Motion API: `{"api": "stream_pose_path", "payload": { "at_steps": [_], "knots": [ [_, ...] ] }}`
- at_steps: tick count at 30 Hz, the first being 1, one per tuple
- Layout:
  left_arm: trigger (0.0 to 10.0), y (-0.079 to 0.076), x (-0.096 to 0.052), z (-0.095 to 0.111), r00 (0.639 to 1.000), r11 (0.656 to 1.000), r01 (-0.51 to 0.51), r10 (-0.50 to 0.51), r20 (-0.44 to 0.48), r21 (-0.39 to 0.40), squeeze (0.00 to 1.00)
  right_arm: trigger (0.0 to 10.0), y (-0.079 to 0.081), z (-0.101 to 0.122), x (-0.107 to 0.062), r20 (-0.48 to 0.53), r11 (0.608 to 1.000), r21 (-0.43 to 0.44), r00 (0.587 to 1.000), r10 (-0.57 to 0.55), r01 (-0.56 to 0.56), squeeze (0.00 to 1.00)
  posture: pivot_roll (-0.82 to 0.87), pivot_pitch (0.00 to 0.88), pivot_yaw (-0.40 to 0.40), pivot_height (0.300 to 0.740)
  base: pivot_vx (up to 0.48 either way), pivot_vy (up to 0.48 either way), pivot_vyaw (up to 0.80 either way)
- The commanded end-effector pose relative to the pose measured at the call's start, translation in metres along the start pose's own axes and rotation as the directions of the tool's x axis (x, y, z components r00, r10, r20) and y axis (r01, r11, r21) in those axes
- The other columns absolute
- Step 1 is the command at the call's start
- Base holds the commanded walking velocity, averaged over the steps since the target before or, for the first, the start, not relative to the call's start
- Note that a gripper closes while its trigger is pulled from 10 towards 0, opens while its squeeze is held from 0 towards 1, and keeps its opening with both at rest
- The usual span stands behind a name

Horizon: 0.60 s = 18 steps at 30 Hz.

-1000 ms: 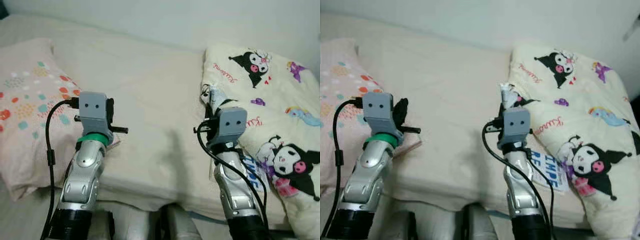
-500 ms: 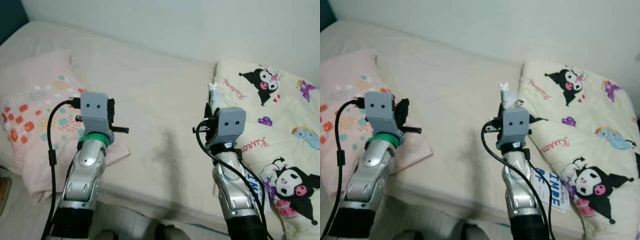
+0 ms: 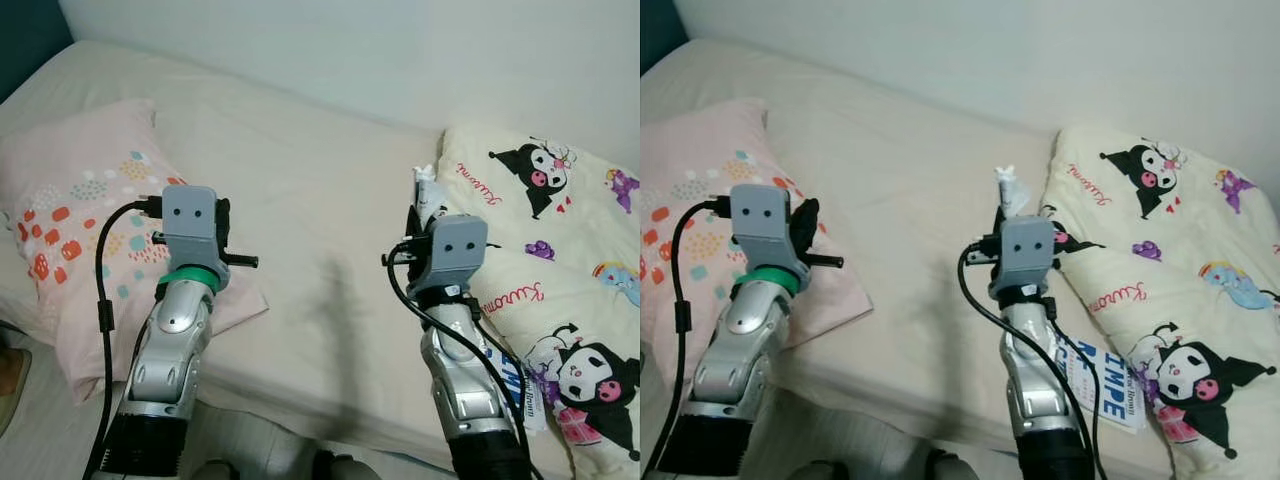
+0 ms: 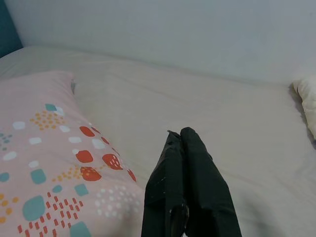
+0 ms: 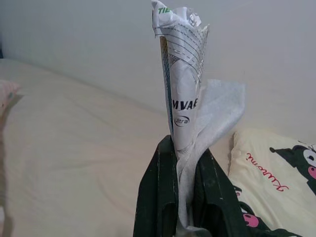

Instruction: Clean up the room

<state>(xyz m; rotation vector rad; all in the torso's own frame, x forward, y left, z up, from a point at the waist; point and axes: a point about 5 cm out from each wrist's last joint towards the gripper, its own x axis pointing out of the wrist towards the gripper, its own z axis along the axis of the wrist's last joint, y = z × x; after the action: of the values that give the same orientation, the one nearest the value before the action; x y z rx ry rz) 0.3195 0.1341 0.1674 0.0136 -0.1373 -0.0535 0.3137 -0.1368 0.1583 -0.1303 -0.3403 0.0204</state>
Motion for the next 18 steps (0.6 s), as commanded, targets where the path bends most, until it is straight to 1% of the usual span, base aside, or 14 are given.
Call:
{"api": "stream_pose_path", "payload": {
  "at_steps": [1, 12, 18],
  "knots": [
    [10.0, -0.0013, -0.0029, -0.0086, 1.000, 1.000, 0.009, -0.009, -0.030, -0.004, 0.00, 10.0, -0.0004, -0.0043, -0.0036, -0.013, 1.000, -0.004, 1.000, 0.000, 0.000, 0.00, 0.01, 0.074, -0.026, 0.740, -0.319, 0.000, 0.00],
    [10.0, 0.0001, -0.0038, -0.0090, 0.999, 1.000, 0.016, -0.015, -0.033, 0.008, 0.00, 10.0, 0.0061, -0.0038, -0.0033, -0.011, 1.000, 0.007, 1.000, 0.010, -0.010, 0.00, 0.02, 0.072, -0.017, 0.740, -0.334, 0.000, 0.00],
    [10.0, -0.0004, -0.0036, -0.0088, 0.999, 1.000, 0.018, -0.017, -0.034, 0.009, 0.00, 10.0, 0.0063, -0.0042, -0.0035, -0.012, 1.000, 0.009, 1.000, 0.010, -0.010, 0.00, 0.02, 0.072, -0.015, 0.740, -0.366, 0.000, 0.00]
  ]
}}
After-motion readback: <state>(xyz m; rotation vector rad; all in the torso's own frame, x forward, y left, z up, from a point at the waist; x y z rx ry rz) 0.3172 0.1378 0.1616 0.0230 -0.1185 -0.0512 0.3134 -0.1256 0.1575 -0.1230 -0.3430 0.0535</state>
